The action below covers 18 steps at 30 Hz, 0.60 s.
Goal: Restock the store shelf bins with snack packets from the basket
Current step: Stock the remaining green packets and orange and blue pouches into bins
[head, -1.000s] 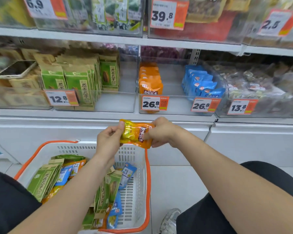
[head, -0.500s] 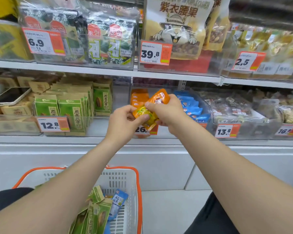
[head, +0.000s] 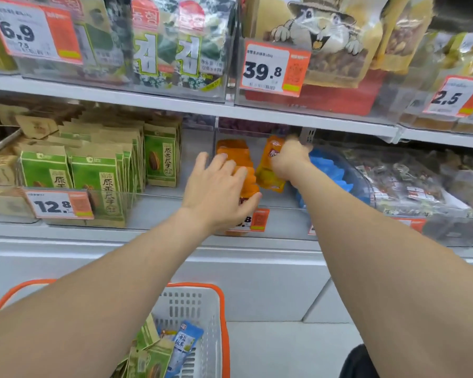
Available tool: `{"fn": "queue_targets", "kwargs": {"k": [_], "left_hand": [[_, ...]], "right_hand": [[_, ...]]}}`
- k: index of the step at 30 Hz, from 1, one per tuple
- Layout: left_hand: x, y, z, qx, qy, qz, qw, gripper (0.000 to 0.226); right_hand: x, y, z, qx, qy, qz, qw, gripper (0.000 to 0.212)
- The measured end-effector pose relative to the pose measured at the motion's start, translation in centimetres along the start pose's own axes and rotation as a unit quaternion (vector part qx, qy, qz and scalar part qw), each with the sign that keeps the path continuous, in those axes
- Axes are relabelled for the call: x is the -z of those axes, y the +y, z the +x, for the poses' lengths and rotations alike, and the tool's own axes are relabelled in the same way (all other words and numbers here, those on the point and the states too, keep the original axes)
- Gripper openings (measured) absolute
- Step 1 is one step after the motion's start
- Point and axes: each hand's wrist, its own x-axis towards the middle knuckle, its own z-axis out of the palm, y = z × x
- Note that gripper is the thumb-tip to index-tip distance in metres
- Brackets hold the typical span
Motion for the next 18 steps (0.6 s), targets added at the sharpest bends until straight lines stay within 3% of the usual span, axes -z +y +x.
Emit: {"fn": "queue_targets", "kwargs": {"k": [3, 8, 14, 18], "left_hand": [[-0.4, -1.1, 1.1, 0.010, 0.020, 0.006, 1.000, 0.063], [-2.6, -3.0, 0.4, -0.023, 0.026, -0.019, 0.999, 0.064], [-3.4, -3.2, 0.4, -0.017, 0.041, -0.041, 0.998, 0.059], [-3.5, -3.2, 0.3, -0.017, 0.054, -0.046, 0.997, 0.056]], "right_hand": [[-1.3, -0.7, 2.4, 0.022, -0.042, -0.071, 0.996, 0.045], [-4.6, -1.4, 5.7, 0.046, -0.013, -0.197, 0.979, 0.050], [-8.1, -1.1, 8.5, 0.030, 0.011, -0.185, 0.982, 0.049], [-8.8, -0.2, 9.2, 0.020, -0.011, -0.080, 0.997, 0.046]]}}
